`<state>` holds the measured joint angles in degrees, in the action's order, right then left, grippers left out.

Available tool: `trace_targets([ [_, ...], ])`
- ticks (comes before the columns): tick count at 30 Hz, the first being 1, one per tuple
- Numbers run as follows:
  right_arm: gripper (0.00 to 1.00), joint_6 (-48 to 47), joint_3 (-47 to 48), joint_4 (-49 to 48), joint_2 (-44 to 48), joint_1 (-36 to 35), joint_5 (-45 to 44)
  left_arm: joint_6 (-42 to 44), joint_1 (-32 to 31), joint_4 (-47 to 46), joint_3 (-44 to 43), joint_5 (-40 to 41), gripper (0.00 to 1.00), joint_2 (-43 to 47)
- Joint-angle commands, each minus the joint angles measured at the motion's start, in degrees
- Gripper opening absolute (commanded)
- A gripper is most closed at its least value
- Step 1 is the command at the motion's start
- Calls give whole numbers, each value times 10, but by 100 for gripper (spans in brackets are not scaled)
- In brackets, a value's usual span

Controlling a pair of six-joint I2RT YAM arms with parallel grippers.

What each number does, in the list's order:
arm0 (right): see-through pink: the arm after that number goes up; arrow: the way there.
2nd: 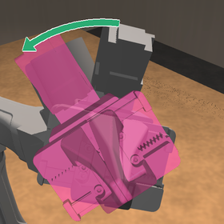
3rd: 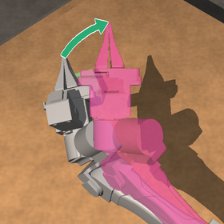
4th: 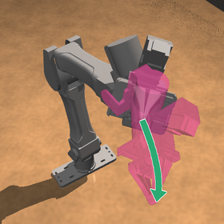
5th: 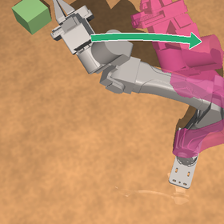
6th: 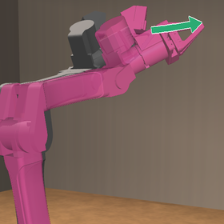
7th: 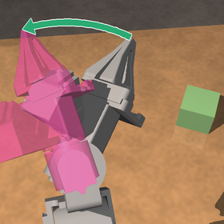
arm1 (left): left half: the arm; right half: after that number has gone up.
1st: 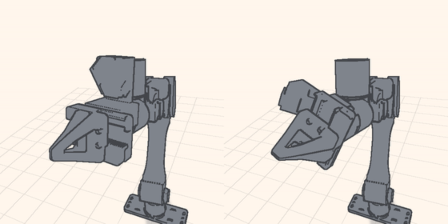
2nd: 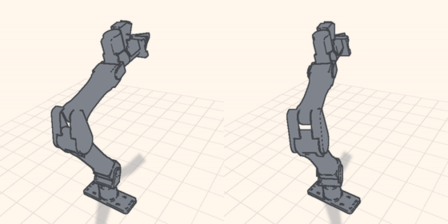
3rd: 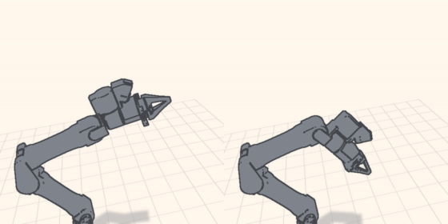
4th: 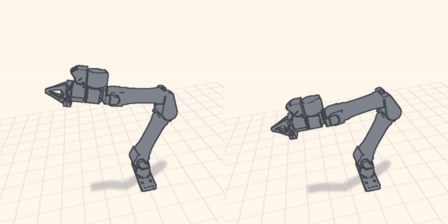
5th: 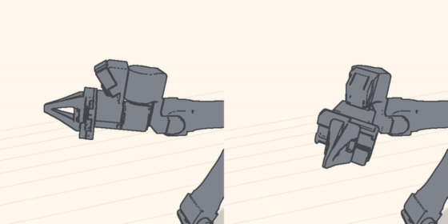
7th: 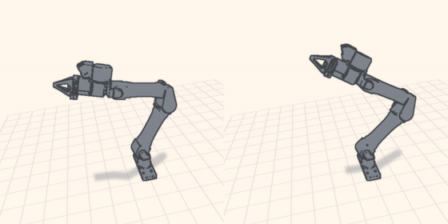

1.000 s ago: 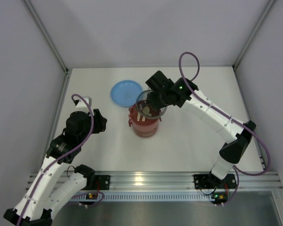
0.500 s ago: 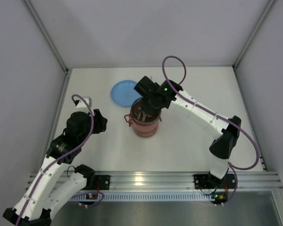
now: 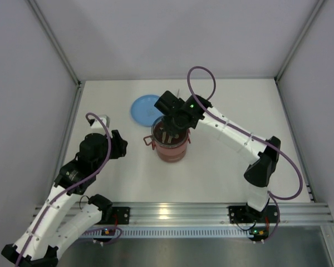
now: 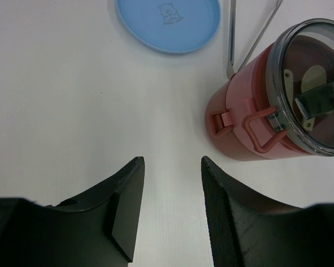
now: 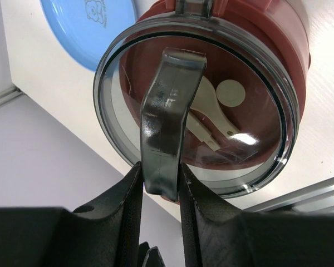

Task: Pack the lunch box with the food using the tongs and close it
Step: Close the box lid on the packing box.

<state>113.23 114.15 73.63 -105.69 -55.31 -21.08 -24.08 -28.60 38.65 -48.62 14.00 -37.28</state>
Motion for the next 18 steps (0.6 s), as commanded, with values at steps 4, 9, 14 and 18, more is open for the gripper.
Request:
trace_targets([
  [4, 0, 183, 34, 19, -10, -10, -16, -4, -7, 4, 4, 16, 50, 8],
  [9, 0, 183, 20, 19, -7, -10, -11, -5, -12, 5, 4, 20, 50, 8],
  [14, 0, 186, 2, 12, 4, -10, -12, -5, -17, 5, 3, 23, 51, 8],
  [18, 6, 183, -8, -1, 16, -8, -15, -7, -22, 6, 2, 27, 50, 9],
])
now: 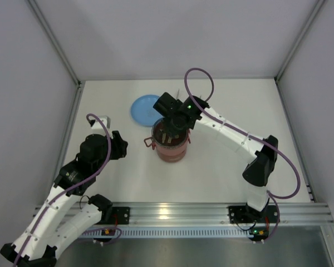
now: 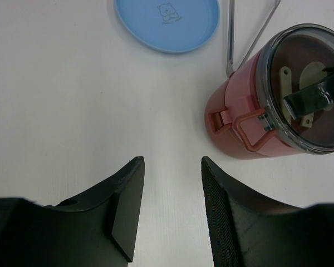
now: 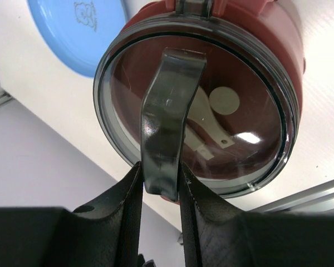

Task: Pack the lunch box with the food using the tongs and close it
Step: Close the box lid on the packing box.

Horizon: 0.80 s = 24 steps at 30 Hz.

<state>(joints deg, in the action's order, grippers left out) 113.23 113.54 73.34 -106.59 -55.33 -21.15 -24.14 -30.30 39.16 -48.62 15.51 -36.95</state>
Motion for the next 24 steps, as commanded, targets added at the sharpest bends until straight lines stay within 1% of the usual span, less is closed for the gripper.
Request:
trace_targets([
  [1, 7, 182, -2, 2, 25, -7, -14, -6, -5, 2, 3, 12, 50, 5],
  [5, 11, 180, -3, 1, 28, -3, -7, -6, -10, 2, 3, 15, 50, 5],
  [6, 17, 176, -5, -4, 30, -2, -6, -6, -11, 2, 3, 15, 50, 5],
  [11, 30, 156, -2, -19, 33, 4, 2, -6, -14, 2, 3, 15, 50, 4],
  [12, 34, 154, -1, -20, 34, 6, 1, -6, -14, 2, 3, 15, 50, 5],
  [14, 37, 154, -1, -17, 37, 7, 3, -7, -15, 1, 3, 15, 50, 2],
  [15, 42, 154, -1, -17, 38, 7, 2, -6, -14, 2, 3, 15, 50, 3],
  [17, 47, 154, -2, -16, 41, 8, 5, -6, -16, 2, 4, 15, 50, 1],
  [18, 51, 156, -1, -12, 41, 8, 5, -7, -15, 1, 3, 14, 50, 0],
  [21, 55, 151, -1, -17, 43, 10, 4, -6, -19, 2, 4, 15, 50, 0],
  [24, 57, 140, 9, -31, 45, 11, -2, -6, -20, 2, 4, 16, 50, 0],
])
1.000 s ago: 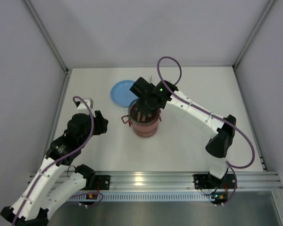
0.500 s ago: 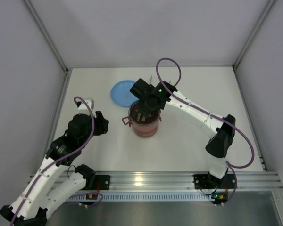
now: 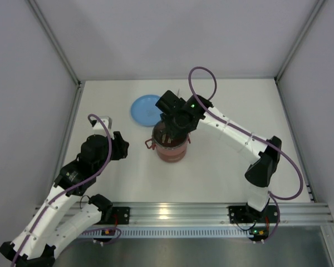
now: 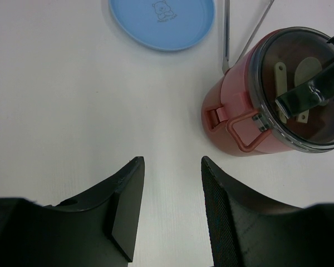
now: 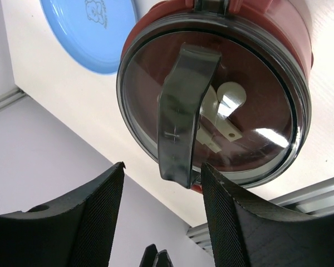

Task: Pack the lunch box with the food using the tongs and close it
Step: Close the box lid on the packing box.

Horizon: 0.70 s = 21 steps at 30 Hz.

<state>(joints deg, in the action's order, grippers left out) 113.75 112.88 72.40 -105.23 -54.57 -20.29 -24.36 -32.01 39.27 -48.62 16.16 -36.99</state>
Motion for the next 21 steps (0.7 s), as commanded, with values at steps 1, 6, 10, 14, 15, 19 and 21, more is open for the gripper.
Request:
trace_targets([
  [1, 57, 127, 34, -16, 29, 3, -19, -5, -4, 0, 4, 11, 50, 0],
  [6, 57, 102, 45, -33, 44, 6, -33, -5, -6, 0, 4, 11, 50, -2],
  [10, 57, 58, 46, -64, 62, 5, -36, -5, -6, 1, 4, 10, 50, -6],
  [14, 57, 7, 38, -85, 104, 6, -67, -3, -7, 0, 4, 3, 50, -12],
  [15, 57, -6, 31, -98, 115, 7, -77, -2, -8, -1, 4, -2, 50, -12],
  [19, 57, -155, -8, -147, 176, 43, -93, 6, -16, -9, 3, -40, 48, -10],
  [21, 57, -210, -30, -157, 204, 81, -84, 21, -17, -20, 2, -80, 45, -3],
])
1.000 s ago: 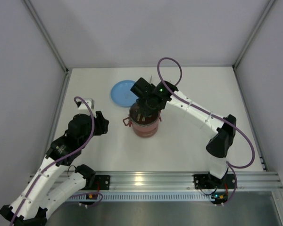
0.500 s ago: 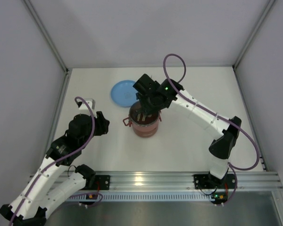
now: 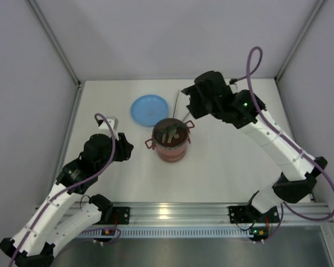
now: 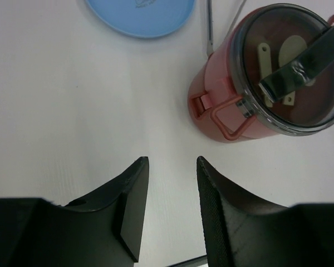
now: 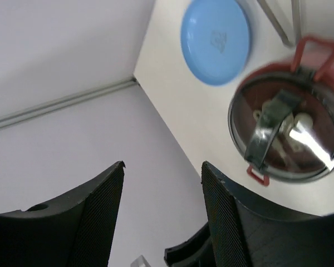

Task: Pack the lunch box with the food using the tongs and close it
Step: Close the box lid on the packing box.

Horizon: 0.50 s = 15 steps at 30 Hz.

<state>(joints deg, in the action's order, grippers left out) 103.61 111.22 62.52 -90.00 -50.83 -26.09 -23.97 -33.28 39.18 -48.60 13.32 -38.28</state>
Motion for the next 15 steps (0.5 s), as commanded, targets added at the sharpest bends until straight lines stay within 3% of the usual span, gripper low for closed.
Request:
trace_targets([
  [1, 57, -169, -22, -74, 62, 57, -24, 22, -5, -31, 1, -85, 43, 13],
  [6, 57, -331, -134, -161, 137, 143, -20, 27, -5, -45, -6, -130, 42, 2],
  [8, 56, -438, -172, -212, 154, 172, -14, 24, -6, -58, -21, -166, 42, -8],
  [12, 56, -517, -193, -253, 144, 203, 18, 21, -17, -87, -50, -195, 42, -56],
  [15, 56, -551, -206, -274, 133, 216, 41, 18, -60, -114, -69, -164, 41, -107],
])
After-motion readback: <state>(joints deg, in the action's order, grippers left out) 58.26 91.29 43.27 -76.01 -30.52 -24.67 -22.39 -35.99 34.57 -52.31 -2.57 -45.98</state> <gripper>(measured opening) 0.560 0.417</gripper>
